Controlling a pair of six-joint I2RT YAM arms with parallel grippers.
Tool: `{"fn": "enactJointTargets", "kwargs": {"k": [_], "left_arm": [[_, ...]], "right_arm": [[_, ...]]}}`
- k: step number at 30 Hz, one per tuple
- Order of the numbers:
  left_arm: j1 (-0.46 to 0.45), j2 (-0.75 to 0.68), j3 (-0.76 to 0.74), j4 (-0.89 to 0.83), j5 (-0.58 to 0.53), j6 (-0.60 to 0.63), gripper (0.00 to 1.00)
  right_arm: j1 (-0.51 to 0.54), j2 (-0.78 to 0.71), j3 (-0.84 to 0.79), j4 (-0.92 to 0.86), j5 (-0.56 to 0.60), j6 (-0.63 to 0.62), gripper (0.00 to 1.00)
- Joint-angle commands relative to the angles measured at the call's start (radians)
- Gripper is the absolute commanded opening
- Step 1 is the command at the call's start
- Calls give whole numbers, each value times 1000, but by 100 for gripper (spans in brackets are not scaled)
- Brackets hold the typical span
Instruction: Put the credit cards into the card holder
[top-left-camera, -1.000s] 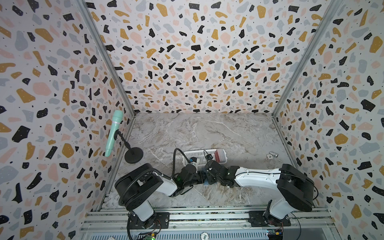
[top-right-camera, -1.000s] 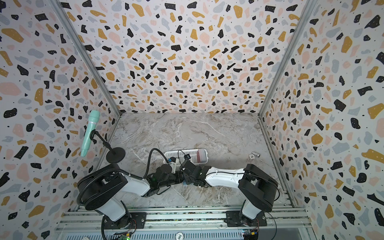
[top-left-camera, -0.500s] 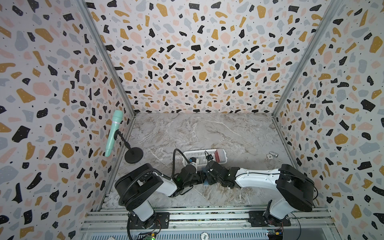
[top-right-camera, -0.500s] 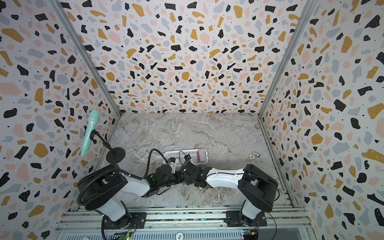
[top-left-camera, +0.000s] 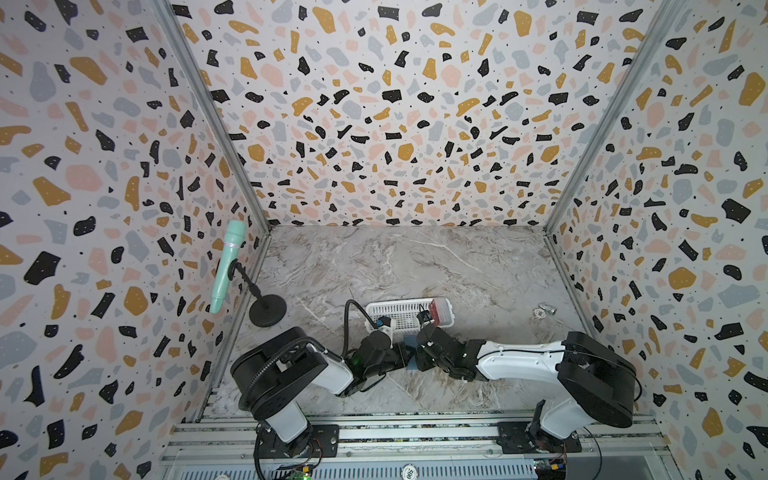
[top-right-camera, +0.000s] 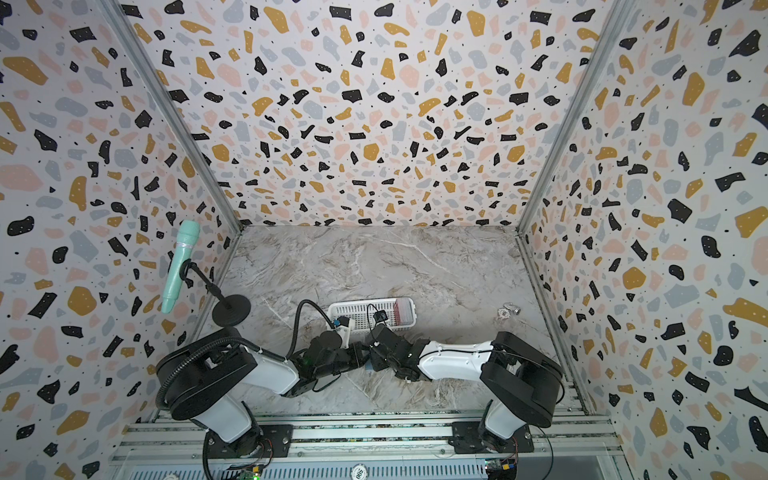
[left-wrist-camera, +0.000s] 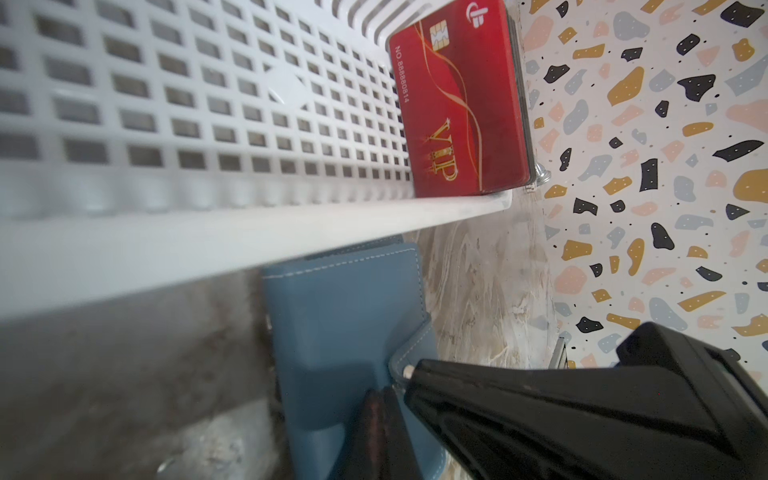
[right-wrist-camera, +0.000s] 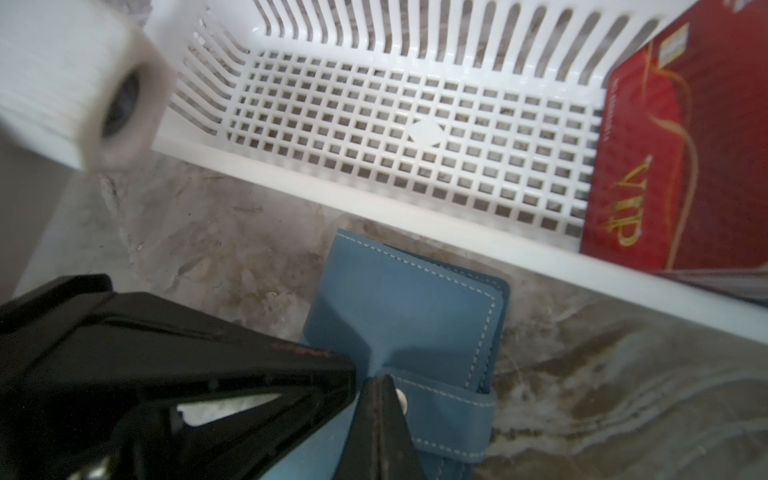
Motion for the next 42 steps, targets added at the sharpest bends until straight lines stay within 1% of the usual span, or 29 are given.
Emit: {"fn": "enactJointTargets", "kwargs": {"k": [1,11,22,26,27,29,30,36,38,42], "left_arm": [[-7,17,-22,-43,-15,0,0],[-8,15,-11,-81,-30,-2,0],[-8,10,-8,-93,-26,5,0],[-9,-2,-4,-87,-21,13,0],[-8,-5,1,-100,-21,18,0],[-9,-13,14,-124,-25,27,0],[-10,-16,17,-126,-25,27,0],[-10,-26,36,-137,-18,35,0],[-9,-35,47,-148,-17,40,0],[-9,-60,78,-185,-19,61,0]], "right_arm": [[0,-12,-53,-71,-58,32,0],[-4,-19,-102,-33,-78,53,0],[-21,-8,-113,-30,-90,62,0],[-26,-33,-102,-28,-86,51,0],[-26,-45,-93,-32,-82,43,2],[-29,-75,-81,-36,-77,28,14],[-30,-96,-79,-34,-77,19,18],[-60,-214,-97,-50,-100,-7,32],[-75,-261,-119,-49,-99,-19,38],[-126,-365,-163,-43,-107,-56,59]]}}
